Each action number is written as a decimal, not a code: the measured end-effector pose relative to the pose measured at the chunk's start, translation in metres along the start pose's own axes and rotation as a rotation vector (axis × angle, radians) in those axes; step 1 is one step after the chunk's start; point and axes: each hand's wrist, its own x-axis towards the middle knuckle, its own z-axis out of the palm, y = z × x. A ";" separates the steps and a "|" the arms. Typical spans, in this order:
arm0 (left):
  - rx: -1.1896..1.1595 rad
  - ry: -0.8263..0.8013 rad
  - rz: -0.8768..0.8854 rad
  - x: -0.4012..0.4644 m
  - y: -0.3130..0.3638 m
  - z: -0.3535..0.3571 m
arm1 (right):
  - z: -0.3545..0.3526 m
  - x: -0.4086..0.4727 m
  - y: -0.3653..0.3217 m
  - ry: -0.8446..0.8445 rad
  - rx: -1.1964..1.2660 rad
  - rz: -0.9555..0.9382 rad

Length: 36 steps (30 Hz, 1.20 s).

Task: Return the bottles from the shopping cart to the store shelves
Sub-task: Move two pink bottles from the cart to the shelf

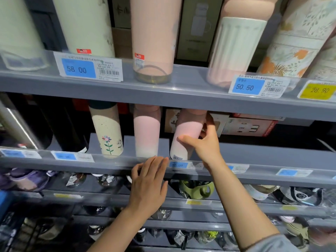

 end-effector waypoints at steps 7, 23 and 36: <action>-0.030 0.012 -0.031 0.000 0.005 0.001 | -0.003 0.007 0.001 -0.101 -0.149 0.001; -0.034 0.062 -0.099 -0.001 0.015 0.005 | -0.003 0.006 0.026 -0.228 -0.110 -0.018; -0.081 -0.060 -0.172 -0.009 0.027 0.005 | -0.032 -0.018 0.038 -0.176 -0.175 -0.156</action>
